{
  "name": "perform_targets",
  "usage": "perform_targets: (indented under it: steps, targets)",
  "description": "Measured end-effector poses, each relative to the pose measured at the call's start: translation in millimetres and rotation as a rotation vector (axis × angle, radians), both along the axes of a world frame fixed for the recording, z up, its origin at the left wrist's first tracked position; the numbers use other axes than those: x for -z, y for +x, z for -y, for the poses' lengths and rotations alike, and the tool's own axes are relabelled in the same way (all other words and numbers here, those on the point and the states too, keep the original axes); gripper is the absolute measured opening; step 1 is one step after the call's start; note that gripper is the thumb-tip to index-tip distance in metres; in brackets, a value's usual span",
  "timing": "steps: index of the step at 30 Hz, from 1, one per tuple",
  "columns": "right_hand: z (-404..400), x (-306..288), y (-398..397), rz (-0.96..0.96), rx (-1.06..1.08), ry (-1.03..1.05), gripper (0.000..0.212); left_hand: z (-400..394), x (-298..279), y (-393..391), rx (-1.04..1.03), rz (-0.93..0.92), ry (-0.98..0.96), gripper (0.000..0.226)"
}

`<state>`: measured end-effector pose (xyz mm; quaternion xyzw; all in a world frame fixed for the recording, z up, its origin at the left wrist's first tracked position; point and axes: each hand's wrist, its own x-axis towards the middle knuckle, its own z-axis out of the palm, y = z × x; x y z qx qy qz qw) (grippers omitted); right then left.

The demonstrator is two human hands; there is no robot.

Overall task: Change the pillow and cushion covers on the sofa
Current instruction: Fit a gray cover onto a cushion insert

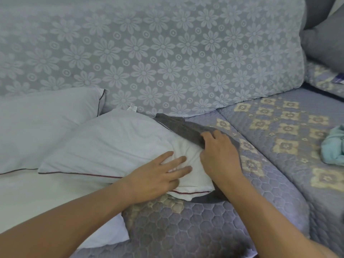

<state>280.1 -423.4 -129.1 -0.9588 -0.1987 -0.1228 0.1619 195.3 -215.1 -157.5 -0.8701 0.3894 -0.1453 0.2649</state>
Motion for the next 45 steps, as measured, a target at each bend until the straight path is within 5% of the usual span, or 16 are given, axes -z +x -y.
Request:
perform_targets:
  steps: [6,9,13,17,20,25,28,30,33,36,40,43,45]
  targets:
    - [29,15,-19,-0.043,0.107,-0.056,0.051,-24,-25,26,-0.081,-0.102,-0.174,0.014]
    - [64,26,-22,-0.133,0.193,0.077,0.054,-46,-44,37,-0.057,-0.054,-0.171,0.040]
    - [80,54,-13,-0.201,0.181,0.033,0.034,-65,-64,41,-0.158,0.002,-0.199,0.056]
    - [114,80,46,-0.280,0.383,-0.023,0.013,-31,-49,1,0.068,-0.091,-0.200,0.034]
    - [140,92,78,-0.356,0.492,0.046,0.018,-9,-32,-50,0.227,-0.122,-0.149,0.022]
    - [133,58,101,-0.494,0.498,0.277,0.031,1,-34,-65,0.188,-0.252,-0.249,0.012]
    - [106,8,94,-0.651,0.141,0.580,0.063,9,-42,-47,0.023,-0.354,-0.334,0.056]
    - [86,0,87,-0.649,-0.017,0.354,0.076,13,-38,-34,-0.188,-0.329,-0.303,0.095]
    - [85,38,100,-0.617,0.141,0.260,0.093,16,-10,-25,-0.466,-0.278,-0.222,0.129]
    - [108,68,113,-0.782,0.343,0.461,0.090,10,10,-26,-0.438,-0.224,-0.187,0.101]
    - [137,75,112,-0.607,0.512,0.311,0.020,-13,-2,-46,-0.231,-0.124,-0.237,0.052]
    - [178,57,101,-0.373,0.772,0.568,0.028,-33,-35,-52,-0.252,-0.051,-0.300,0.047]
    - [198,36,99,-0.223,0.874,0.846,0.039,-33,-58,-32,-0.424,-0.025,-0.353,0.066]
